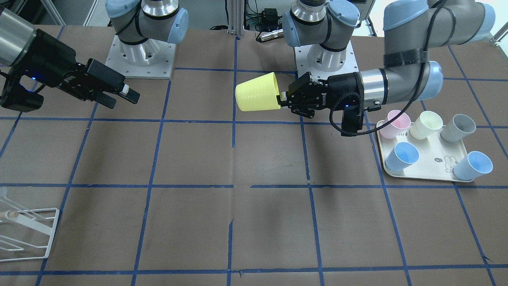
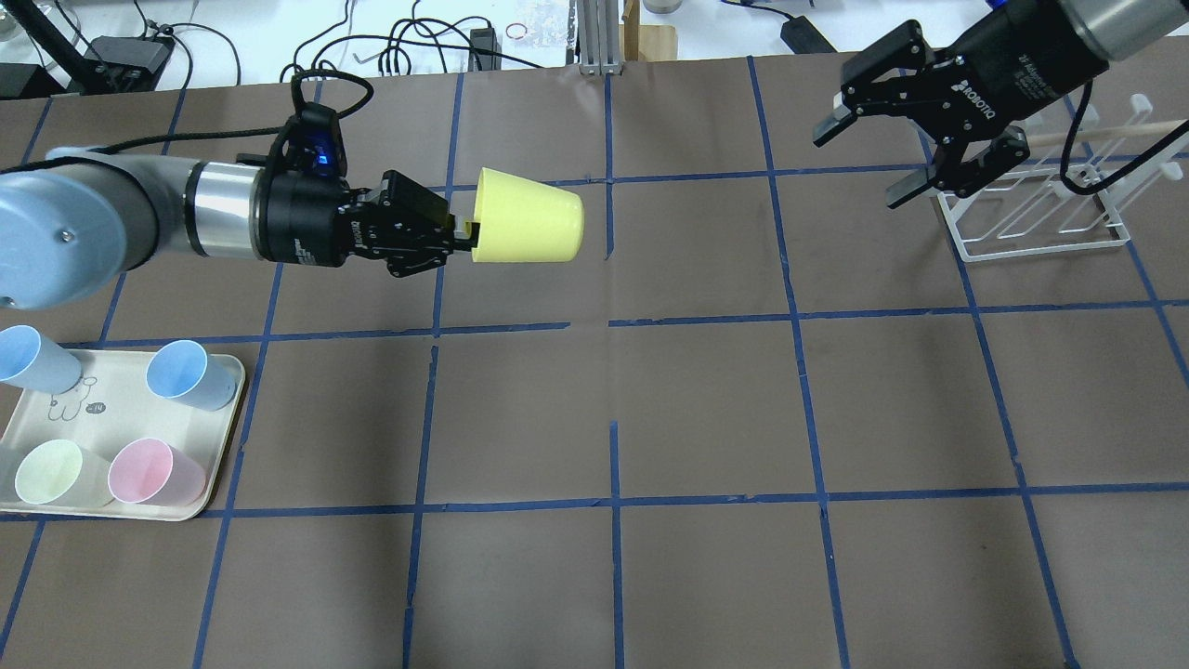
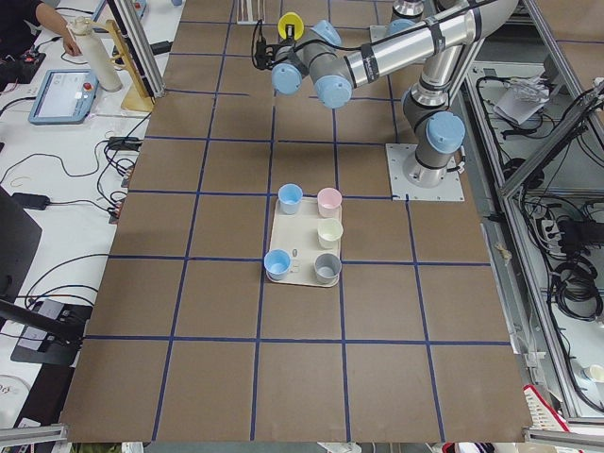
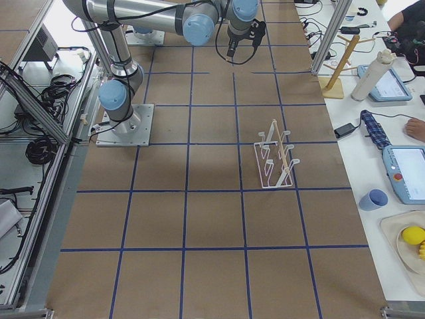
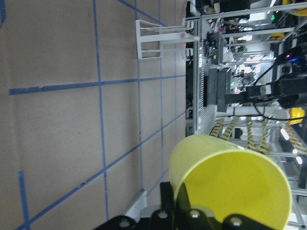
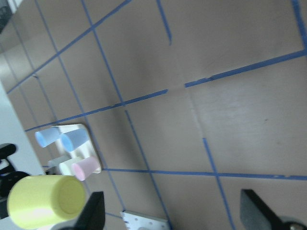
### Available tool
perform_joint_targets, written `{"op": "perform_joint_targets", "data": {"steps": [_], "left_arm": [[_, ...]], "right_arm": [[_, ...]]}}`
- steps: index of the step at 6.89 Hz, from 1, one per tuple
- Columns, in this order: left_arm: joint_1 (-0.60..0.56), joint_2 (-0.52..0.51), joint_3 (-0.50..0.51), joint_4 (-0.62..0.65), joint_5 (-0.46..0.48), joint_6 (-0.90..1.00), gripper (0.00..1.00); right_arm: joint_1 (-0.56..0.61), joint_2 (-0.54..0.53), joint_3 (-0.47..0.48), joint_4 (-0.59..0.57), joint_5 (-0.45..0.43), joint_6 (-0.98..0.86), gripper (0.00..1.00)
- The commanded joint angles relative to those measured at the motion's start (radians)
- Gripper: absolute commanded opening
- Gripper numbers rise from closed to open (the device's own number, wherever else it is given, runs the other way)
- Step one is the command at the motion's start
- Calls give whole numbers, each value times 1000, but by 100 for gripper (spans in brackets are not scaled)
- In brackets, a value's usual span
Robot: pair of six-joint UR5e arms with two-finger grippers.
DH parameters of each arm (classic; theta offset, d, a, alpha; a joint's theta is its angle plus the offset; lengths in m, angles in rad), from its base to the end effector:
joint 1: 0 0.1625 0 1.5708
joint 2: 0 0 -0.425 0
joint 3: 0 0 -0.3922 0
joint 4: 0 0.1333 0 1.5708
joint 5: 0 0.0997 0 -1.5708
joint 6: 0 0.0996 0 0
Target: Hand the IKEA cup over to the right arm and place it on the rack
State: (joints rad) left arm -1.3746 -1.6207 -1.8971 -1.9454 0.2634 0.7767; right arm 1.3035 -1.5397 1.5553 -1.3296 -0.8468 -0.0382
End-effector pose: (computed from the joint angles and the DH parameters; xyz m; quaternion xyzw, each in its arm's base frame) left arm -0.1391 -0.4774 0.3559 0.0023 -0.7715 0.0072 0.6362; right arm 0.0647 -0.5183 0.4837 0.1511 0.9162 0.0649 0.3654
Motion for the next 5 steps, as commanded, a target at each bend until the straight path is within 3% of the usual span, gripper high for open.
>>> {"op": "perform_joint_targets", "data": {"steps": [1,3,4,5], "left_arm": [[-108,5,-39,3,-253,-5,0],[-178,8,-103,51,-437,2,0],[-181,9,-170,154,-458,-2,0],[-185,9,-195,176,-508,-4,0]], "right_arm": [[-10,-2,32,67,310,-37,100],[-12,-2,113,78,502,-210,100],[-12,-7,124,142,565,-229,100],[-10,-20,137,230,589,-238,100]]}}
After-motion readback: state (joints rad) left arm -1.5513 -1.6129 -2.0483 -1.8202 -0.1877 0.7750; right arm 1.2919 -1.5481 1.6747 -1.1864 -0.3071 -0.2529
